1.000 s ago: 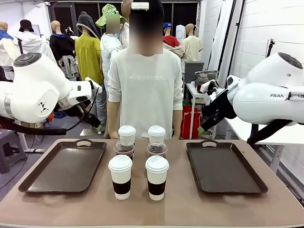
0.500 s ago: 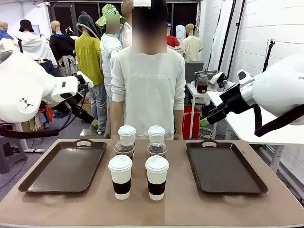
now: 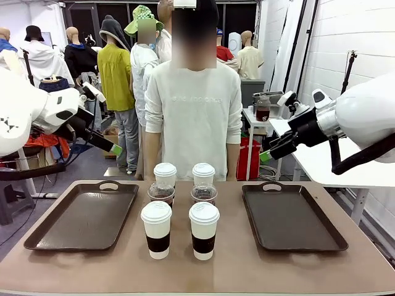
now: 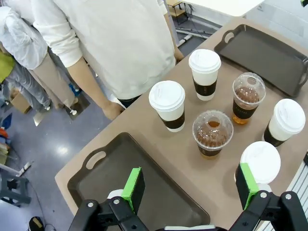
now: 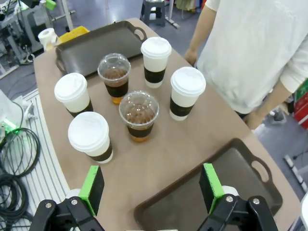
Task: Distribute the coffee onto the tray.
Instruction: Pick up one iced Americano and place it on the right Handle tray.
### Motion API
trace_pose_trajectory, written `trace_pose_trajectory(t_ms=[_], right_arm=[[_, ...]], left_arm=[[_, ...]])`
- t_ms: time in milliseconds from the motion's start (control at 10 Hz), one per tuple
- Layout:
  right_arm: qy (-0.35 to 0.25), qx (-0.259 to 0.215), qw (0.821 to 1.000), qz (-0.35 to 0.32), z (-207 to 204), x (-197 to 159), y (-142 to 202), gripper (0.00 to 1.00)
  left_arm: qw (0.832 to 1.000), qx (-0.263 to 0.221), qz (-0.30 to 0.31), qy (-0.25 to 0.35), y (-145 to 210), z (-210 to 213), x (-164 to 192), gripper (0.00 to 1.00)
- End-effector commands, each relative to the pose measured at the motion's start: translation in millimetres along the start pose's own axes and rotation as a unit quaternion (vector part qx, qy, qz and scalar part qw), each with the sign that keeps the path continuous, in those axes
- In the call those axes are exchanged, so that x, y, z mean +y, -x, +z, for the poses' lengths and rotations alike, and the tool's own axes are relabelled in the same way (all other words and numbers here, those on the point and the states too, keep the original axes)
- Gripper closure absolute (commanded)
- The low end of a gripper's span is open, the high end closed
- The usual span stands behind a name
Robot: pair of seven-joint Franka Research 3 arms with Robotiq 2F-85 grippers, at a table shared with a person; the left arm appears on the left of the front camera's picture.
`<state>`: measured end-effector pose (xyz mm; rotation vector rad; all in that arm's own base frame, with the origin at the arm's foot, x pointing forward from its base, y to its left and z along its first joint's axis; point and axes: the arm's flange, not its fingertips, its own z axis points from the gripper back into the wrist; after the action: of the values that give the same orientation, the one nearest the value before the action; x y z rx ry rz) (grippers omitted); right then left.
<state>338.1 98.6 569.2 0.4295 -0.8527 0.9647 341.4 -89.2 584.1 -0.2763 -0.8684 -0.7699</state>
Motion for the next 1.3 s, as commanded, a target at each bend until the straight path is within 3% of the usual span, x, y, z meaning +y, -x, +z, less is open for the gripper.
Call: trace_pose_trajectory(t_ms=[0,400,500,600,1200], right_arm=[[-0.006,-0.021,1.000,0.012,-9,-4,4,0.00],[0.004,-0.018,1.000,0.010,-8,-2,-4,0.00],[0.087,0.006,0.996,-0.022,-15,-1,-3,0.00],[0.002,-0.013,1.000,0.011,0,-1,-2,0.00],[0.002,-0.013,1.000,0.011,0,-1,-2,0.00]], left_arm=[[1.000,-0.010,0.008,0.010,19,5,-7,0.00],[1.000,-0.003,0.027,-0.006,19,8,-7,0.00],[1.000,-0.011,0.005,-0.002,-1,9,2,0.00],[1.000,-0.011,0.005,-0.002,-1,9,2,0.00],[1.000,-0.011,0.005,-0.002,-1,9,2,0.00]])
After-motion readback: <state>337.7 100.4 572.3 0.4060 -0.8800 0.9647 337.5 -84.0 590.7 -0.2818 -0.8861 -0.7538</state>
